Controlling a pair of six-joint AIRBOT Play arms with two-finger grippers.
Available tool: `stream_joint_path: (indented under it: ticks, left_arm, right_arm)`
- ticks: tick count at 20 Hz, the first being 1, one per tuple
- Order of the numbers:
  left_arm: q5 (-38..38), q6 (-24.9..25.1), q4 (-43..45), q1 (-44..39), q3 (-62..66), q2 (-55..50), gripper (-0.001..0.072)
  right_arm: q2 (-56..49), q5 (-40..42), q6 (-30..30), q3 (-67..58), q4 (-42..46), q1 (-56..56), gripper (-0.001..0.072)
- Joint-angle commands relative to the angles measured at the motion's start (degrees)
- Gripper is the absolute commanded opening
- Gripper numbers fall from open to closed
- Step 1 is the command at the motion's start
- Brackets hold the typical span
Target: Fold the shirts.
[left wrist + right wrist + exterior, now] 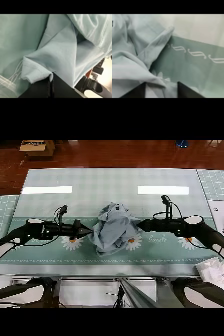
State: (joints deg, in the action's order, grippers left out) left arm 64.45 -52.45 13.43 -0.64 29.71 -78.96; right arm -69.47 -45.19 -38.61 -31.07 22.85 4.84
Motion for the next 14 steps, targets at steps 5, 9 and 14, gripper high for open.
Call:
stream_joint_path:
  ticks: [5, 9, 14]
  left_arm:
    - [8.48, 4.92, -5.42, 3.63, 4.90, 3.06, 0.0023]
    - [15.32, 2.25, -9.57, 15.98, 17.59, 15.74, 0.0022]
    - [11.06, -6.99, -9.60, 27.87, 40.81, 30.88, 0.0022]
  right_arm:
    - [3.26, -6.67, -0.20, -6.14, 5.68, 1.44, 0.0026]
    - [15.06, -11.87, -10.54, -18.60, 18.99, -10.38, 0.0025]
    - [28.13, -11.26, -16.44, -36.15, 19.58, -20.22, 0.0024]
